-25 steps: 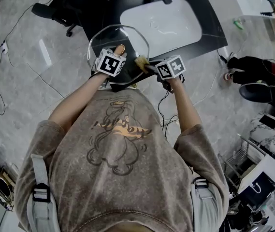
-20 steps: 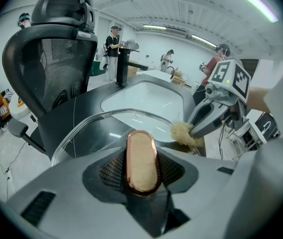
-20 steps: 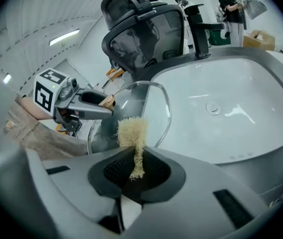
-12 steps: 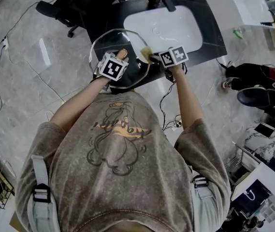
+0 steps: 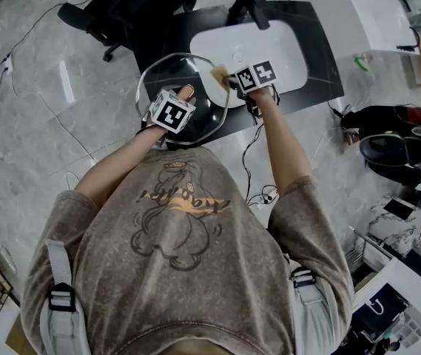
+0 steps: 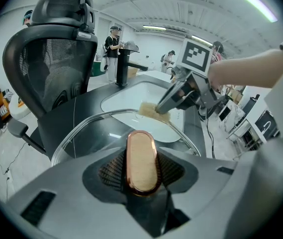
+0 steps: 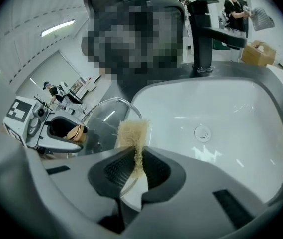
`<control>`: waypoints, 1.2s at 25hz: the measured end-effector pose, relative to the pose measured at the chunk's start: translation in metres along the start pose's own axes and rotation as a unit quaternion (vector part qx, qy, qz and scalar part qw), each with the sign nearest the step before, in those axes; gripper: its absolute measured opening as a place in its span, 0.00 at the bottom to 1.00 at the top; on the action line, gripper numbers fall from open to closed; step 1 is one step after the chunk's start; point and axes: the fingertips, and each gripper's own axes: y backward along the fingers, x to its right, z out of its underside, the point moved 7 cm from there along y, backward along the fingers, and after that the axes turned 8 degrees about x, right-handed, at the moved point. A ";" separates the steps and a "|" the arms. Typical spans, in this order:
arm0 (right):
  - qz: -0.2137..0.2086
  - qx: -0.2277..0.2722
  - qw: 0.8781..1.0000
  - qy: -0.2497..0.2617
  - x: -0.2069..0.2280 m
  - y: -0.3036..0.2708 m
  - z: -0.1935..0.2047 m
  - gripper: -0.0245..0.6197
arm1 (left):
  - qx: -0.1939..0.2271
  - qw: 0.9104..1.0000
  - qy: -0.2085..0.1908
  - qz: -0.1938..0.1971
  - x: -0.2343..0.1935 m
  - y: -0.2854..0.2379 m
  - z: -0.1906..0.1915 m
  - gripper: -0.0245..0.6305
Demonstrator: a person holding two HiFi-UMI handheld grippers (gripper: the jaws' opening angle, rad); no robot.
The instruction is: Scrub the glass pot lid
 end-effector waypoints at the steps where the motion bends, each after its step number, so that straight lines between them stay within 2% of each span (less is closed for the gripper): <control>1: 0.003 -0.002 1.000 0.004 0.000 -0.003 -0.005 0.13 | 0.001 1.000 0.001 0.000 0.000 -0.001 0.001 0.32; 14: 0.028 -0.026 0.996 0.075 -0.016 -0.041 -0.068 0.12 | 0.003 1.000 -0.001 0.003 0.002 0.000 0.000 0.32; 22: -0.002 -0.024 0.993 0.119 -0.053 -0.076 -0.100 0.12 | 0.003 1.000 0.001 0.003 0.003 0.000 0.001 0.32; 30: -0.033 -0.046 0.980 0.190 -0.093 -0.104 -0.120 0.12 | 0.006 1.000 0.002 0.003 0.002 0.001 0.001 0.32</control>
